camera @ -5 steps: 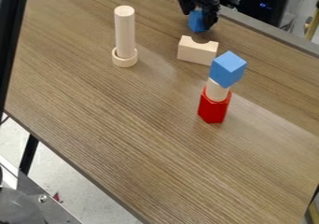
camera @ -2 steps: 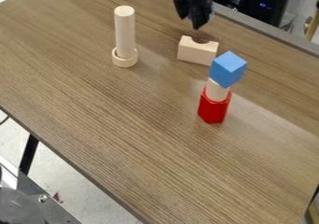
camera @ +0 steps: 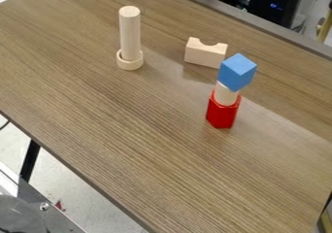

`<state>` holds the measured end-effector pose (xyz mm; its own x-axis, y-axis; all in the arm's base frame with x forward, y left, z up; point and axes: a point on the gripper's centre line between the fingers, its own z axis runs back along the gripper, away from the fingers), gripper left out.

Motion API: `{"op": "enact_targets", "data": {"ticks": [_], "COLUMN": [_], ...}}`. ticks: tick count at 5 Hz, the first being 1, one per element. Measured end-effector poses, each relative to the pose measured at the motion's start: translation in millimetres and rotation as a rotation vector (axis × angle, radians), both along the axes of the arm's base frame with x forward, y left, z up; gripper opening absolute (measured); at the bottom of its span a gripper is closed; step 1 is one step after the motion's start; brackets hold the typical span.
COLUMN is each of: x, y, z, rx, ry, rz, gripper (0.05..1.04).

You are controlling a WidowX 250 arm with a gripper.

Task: Put the blue cube on top of the tower with the other blue cube

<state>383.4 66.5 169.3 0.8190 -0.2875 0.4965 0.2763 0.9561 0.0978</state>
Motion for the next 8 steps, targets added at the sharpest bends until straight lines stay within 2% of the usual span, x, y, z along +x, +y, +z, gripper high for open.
{"op": "enact_targets", "data": {"ticks": [1, 2, 3, 4, 5, 7, 8], "x": [-33.8, -69.9, -96.8, -108.9, -114.1, -99.7, -91.3], "y": [-10.3, -20.3, -34.9, -58.3, -73.8, -90.8, -93.0], "z": [26.7, 38.3, 33.1, 20.3, 4.3, -18.3, -24.9], "rx": [0.009, 0.018, 0.032, 0.054, 0.076, 0.100, 0.097], "ry": [0.019, 0.049, 0.071, 0.100, 0.120, 0.096, 0.107], "rz": [-0.057, -0.109, -0.177, -0.267, -0.345, -0.475, -0.500], "gripper": [0.564, 0.564, 0.564, 0.564, 0.563, 0.563, 0.563]}}
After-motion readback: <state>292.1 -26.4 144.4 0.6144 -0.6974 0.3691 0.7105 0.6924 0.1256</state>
